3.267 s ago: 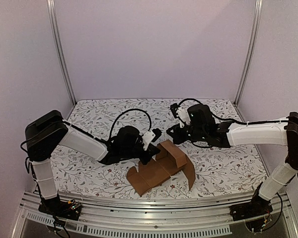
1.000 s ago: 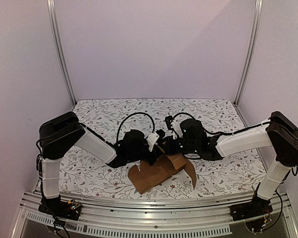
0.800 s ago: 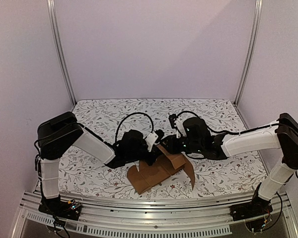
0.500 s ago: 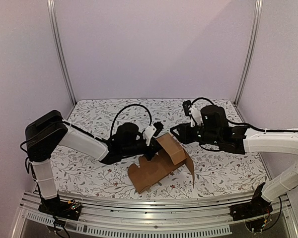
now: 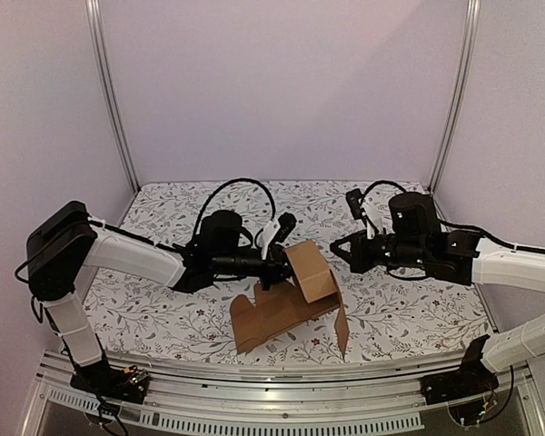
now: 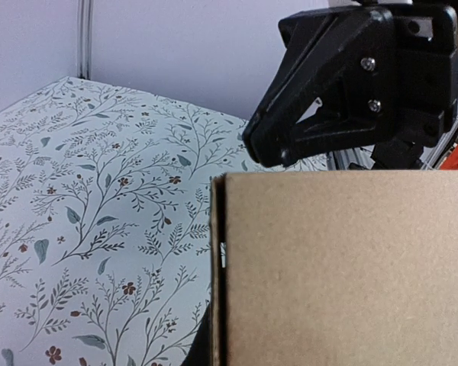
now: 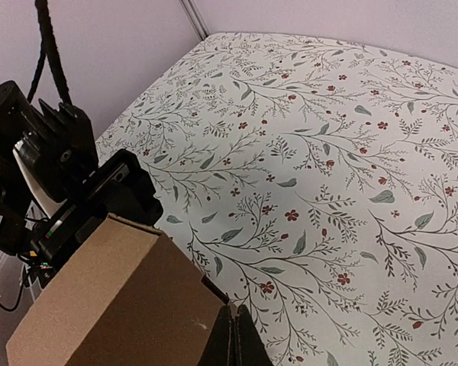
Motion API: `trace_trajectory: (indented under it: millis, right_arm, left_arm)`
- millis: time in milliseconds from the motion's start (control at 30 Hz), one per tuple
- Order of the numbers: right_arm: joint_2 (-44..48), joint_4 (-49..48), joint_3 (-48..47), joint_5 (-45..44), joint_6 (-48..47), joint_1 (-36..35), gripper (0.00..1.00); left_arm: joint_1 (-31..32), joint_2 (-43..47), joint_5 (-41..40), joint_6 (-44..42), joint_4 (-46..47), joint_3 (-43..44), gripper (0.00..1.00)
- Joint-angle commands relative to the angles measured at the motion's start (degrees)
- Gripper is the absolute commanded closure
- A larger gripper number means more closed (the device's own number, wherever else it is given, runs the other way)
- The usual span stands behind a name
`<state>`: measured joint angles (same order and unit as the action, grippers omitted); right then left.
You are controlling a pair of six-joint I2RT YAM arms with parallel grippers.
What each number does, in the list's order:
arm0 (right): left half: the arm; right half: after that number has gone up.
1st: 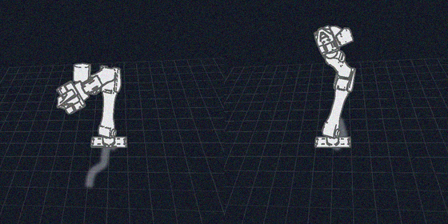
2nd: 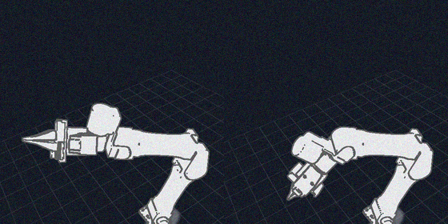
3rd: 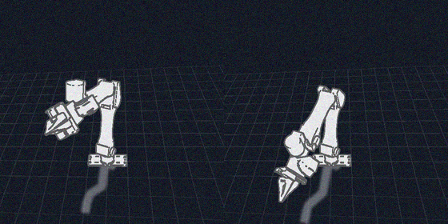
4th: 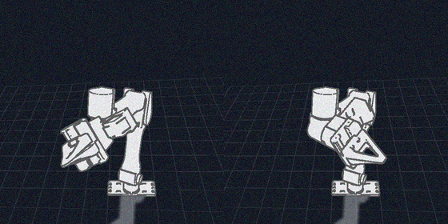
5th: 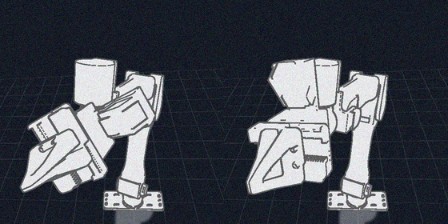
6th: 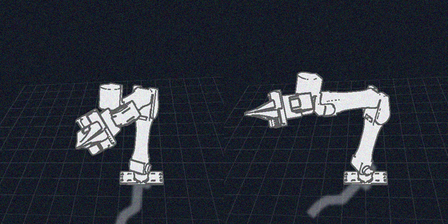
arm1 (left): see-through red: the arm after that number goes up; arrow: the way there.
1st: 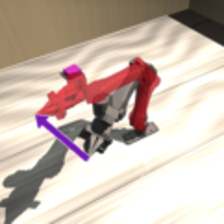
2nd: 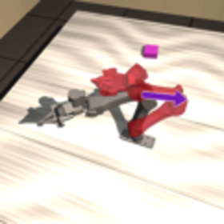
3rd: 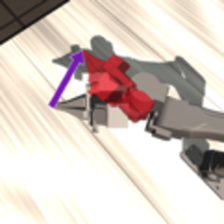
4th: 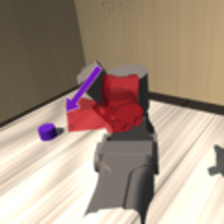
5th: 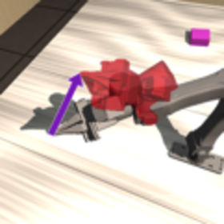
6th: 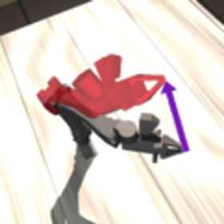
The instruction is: Fold the paper box
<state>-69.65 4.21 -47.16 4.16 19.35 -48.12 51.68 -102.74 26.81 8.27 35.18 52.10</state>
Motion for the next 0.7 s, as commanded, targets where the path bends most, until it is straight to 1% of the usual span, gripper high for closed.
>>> trace_trajectory:
  millis: [0, 167, 300, 533, 667]
  right_arm:
    - [-0.54, 0.45, 1.45, 6.72, -0.56, 0.21, 1.00]
    - [-2.19, -1.53, 1.43, 11.81, -1.38, -3.00, 1.00]
    - [-3.44, -5.18, 1.71, 17.10, -0.84, -4.38, 1.00]
    - [-4.25, -14.84, 3.17, 27.58, 3.56, -4.74, 1.00]
    - [-5.24, -17.44, 3.22, 30.34, 6.06, -4.97, 1.00]
  left_arm:
    - [-0.88, 1.39, 6.38, 3.21, 1.57, -0.34, 1.00]
    - [-0.97, 1.35, 8.03, 4.67, 3.17, -0.27, 1.00]
    - [-1.13, 1.43, 8.78, 5.68, 4.46, -0.33, 1.00]
    - [-1.23, 1.47, 8.12, 6.20, 5.32, -0.20, 1.00]
    - [-1.36, 1.41, 7.39, 6.31, 5.96, -0.24, 1.00]
